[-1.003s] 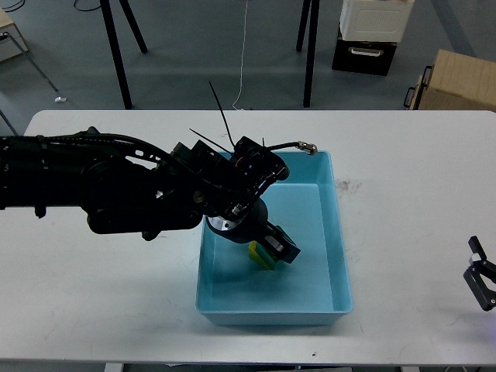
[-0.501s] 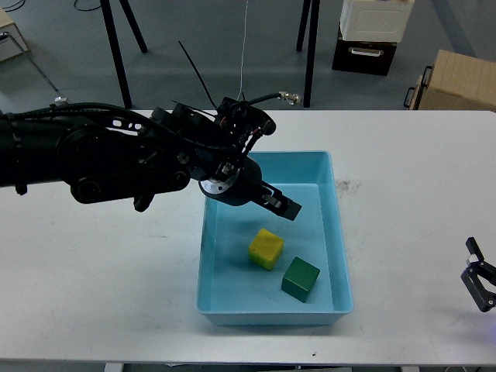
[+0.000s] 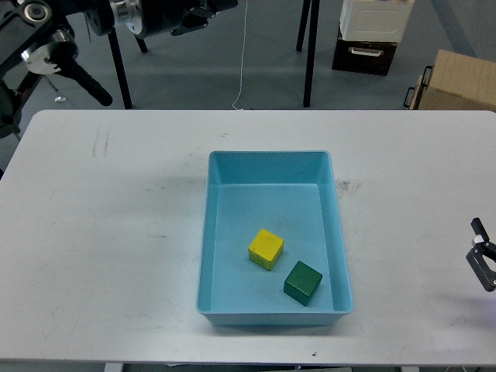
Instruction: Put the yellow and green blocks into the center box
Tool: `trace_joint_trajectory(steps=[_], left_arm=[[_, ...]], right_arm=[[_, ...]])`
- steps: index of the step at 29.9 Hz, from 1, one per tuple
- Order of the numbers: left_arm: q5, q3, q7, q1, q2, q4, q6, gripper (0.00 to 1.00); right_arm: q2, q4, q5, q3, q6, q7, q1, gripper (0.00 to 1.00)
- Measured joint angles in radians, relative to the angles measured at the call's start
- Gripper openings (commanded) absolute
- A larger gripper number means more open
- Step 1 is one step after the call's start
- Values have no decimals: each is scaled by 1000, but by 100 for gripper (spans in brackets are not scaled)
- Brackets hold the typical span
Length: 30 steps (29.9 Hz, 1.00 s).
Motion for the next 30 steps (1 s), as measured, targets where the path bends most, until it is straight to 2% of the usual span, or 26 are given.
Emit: trace_joint_trajectory(steps=[4, 11, 15, 18, 23, 30], left_arm=[[-100, -229, -2, 141, 6, -1, 0, 96], [-336, -616, 11, 463, -18, -60, 1, 99], [-388, -793, 14, 685, -70, -208, 0, 99], [-402, -896, 12, 880, -162, -369, 0, 99], [-467, -974, 7, 1156, -345, -555, 0, 99], [-609, -920, 2, 1461, -376, -627, 0, 100]], right_arm=[[-11, -18, 0, 0, 0, 0, 18, 100], [-13, -24, 0, -10, 0, 0, 33, 100], [-13, -22, 0, -23, 0, 0, 35, 100], [-6, -11, 0, -46, 0, 0, 24, 100], [13, 16, -1, -65, 0, 0, -19, 100], [40, 63, -2, -67, 0, 0, -107, 100]])
